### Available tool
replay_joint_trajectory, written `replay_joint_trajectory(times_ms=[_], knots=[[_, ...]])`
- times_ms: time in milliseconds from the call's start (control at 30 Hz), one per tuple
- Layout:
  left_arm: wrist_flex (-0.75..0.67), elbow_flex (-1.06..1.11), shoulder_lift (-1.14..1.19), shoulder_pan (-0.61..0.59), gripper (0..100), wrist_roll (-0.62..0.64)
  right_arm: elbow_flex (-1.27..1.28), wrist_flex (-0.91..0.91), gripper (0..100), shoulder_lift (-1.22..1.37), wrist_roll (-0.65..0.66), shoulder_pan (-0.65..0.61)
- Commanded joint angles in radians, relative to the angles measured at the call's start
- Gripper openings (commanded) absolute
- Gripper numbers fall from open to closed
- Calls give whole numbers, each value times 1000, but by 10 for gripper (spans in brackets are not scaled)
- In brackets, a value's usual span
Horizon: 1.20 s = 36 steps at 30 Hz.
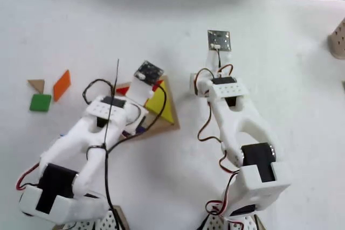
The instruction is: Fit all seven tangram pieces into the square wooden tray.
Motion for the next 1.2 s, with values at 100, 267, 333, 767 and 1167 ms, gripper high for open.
replay_joint_trajectory(times_ms=[100,267,333,767,1167], knots=[[54,0,-94,-7,22,-44,-9,4,21,-59,-3,-2],[44,38,-216,-31,22,-40,-9,4,21,-59,-3,-4],[44,41,-275,-90,22,-40,-9,4,21,-59,-3,-4],[-166,35,-348,-478,24,308,-9,4,21,-59,-3,-7],[37,-107,-344,-501,156,52,-11,-1,21,-58,11,-8]])
